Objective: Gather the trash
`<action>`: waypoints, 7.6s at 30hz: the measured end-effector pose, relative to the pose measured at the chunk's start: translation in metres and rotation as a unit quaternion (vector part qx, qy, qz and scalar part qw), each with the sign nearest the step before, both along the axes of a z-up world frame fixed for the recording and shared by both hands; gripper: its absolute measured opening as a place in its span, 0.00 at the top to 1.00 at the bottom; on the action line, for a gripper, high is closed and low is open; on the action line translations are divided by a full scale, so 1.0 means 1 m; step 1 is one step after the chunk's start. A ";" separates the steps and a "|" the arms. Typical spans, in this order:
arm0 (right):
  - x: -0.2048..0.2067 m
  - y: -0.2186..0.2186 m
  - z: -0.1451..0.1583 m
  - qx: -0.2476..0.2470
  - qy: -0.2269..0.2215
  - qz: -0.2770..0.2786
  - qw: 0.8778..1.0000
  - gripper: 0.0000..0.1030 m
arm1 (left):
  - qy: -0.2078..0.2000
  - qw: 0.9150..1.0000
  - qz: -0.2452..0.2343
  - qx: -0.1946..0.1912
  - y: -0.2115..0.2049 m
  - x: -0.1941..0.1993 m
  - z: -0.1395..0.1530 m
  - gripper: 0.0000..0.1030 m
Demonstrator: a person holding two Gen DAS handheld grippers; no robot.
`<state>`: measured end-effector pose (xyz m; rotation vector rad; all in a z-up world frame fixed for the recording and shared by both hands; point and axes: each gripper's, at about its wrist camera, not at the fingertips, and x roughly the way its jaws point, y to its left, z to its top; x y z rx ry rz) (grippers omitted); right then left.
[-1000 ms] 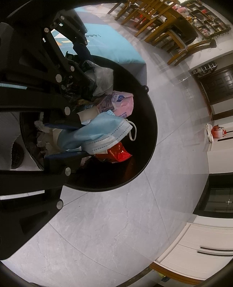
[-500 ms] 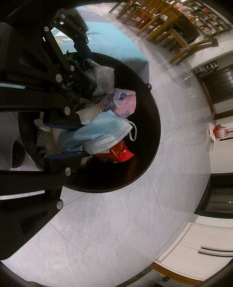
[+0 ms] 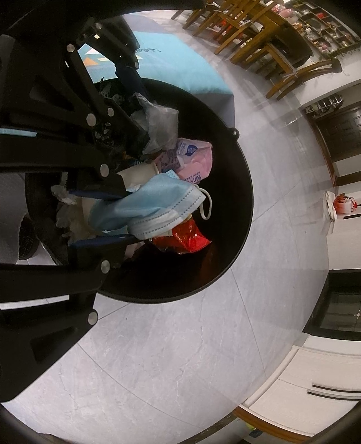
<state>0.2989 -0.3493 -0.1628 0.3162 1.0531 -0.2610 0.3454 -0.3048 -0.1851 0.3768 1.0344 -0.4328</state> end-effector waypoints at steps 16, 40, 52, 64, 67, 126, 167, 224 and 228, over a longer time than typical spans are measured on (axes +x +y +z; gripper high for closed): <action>0.002 0.000 0.001 0.001 0.005 0.003 1.000 0.73 | 0.005 1.000 -0.002 0.008 -0.009 0.003 0.000 0.57; 0.004 0.003 0.001 0.001 0.010 0.005 1.000 0.67 | 0.013 1.000 -0.004 0.017 -0.013 0.010 -0.002 0.54; 0.005 0.002 -0.003 0.002 0.014 0.004 1.000 0.61 | 0.016 1.000 -0.007 0.015 -0.009 0.012 -0.004 0.49; 0.006 -0.002 -0.004 0.001 0.016 0.002 1.000 0.57 | 0.018 1.000 -0.009 0.015 -0.009 0.013 -0.006 0.44; 0.007 -0.005 -0.004 0.003 0.016 0.000 1.000 0.57 | 0.017 1.000 -0.008 0.015 -0.012 0.011 -0.005 0.44; -0.020 -0.011 0.049 0.006 -0.068 -0.043 0.997 0.18 | -0.035 0.999 -0.003 -0.028 0.011 -0.015 0.040 0.04; -0.258 0.125 0.228 -0.103 -0.239 0.021 0.965 0.03 | -0.200 0.963 0.143 -0.115 0.225 -0.278 0.258 0.03; -0.265 0.125 0.204 -0.103 -0.195 0.008 0.975 0.03 | -0.164 0.977 0.111 -0.080 0.207 -0.286 0.231 0.03; -0.265 0.126 0.204 -0.103 -0.194 0.008 0.975 0.03 | -0.161 0.978 0.109 -0.079 0.206 -0.285 0.229 0.03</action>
